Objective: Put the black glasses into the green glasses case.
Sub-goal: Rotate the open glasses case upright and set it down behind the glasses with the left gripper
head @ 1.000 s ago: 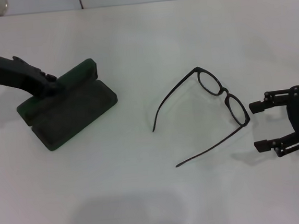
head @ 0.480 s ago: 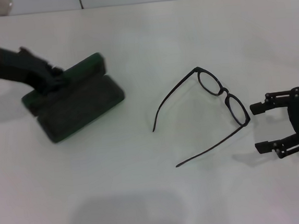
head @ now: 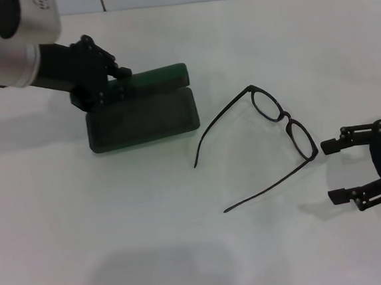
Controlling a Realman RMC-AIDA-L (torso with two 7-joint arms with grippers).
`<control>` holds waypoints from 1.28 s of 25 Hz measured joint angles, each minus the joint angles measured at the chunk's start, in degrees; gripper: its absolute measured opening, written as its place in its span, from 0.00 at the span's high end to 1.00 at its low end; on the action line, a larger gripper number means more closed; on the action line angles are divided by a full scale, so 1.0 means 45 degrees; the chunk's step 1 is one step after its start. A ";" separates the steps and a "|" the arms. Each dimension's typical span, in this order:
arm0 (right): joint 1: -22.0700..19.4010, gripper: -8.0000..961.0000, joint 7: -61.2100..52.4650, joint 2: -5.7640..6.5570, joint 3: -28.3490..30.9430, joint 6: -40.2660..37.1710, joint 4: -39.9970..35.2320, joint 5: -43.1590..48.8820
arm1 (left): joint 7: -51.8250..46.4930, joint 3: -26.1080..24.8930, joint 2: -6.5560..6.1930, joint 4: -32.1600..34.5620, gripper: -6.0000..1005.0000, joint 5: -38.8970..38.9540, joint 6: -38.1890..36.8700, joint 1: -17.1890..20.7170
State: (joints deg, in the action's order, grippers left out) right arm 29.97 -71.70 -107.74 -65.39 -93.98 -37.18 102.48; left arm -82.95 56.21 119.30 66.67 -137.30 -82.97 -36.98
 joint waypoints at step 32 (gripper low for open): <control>-0.0039 0.10 -0.0043 -0.0042 -0.0066 -0.0159 0.0019 0.0179 | -0.0200 0.2195 0.0131 -0.1213 0.76 0.1117 0.1932 0.0132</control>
State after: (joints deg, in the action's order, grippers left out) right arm 29.79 -71.89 -107.93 -65.69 -94.69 -37.09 103.28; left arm -83.85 66.09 119.89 61.21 -132.27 -74.27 -36.39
